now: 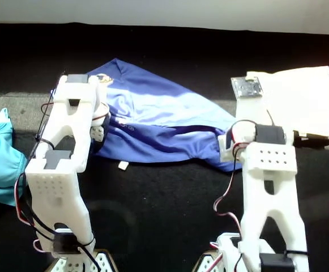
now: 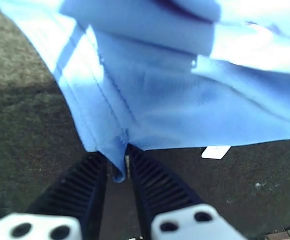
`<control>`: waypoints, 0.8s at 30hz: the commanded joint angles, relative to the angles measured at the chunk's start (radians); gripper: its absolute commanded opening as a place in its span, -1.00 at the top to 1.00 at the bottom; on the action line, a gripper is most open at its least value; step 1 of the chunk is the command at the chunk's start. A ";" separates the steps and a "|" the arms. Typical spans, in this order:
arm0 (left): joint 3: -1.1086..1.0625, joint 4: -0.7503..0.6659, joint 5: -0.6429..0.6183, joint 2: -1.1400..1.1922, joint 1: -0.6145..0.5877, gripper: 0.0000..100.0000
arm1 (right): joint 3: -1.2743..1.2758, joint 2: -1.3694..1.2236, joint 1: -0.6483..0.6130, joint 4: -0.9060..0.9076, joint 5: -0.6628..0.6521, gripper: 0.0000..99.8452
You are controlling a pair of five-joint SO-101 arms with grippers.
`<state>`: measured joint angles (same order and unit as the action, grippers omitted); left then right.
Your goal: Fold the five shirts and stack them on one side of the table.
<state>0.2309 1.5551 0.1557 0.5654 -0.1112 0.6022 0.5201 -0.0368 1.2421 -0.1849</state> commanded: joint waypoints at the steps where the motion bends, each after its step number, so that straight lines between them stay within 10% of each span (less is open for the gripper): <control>1: 0.087 0.087 -0.006 -0.010 0.012 0.98 | 0.200 0.119 0.021 -0.176 -0.026 0.66; 24: 0.200 0.172 0.104 0.001 -0.226 0.98 | 0.097 -0.326 0.002 -0.277 0.043 0.66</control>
<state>0.3982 1.7238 0.2539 0.5731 -0.3629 0.7419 0.2087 -0.0092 0.9628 -0.1496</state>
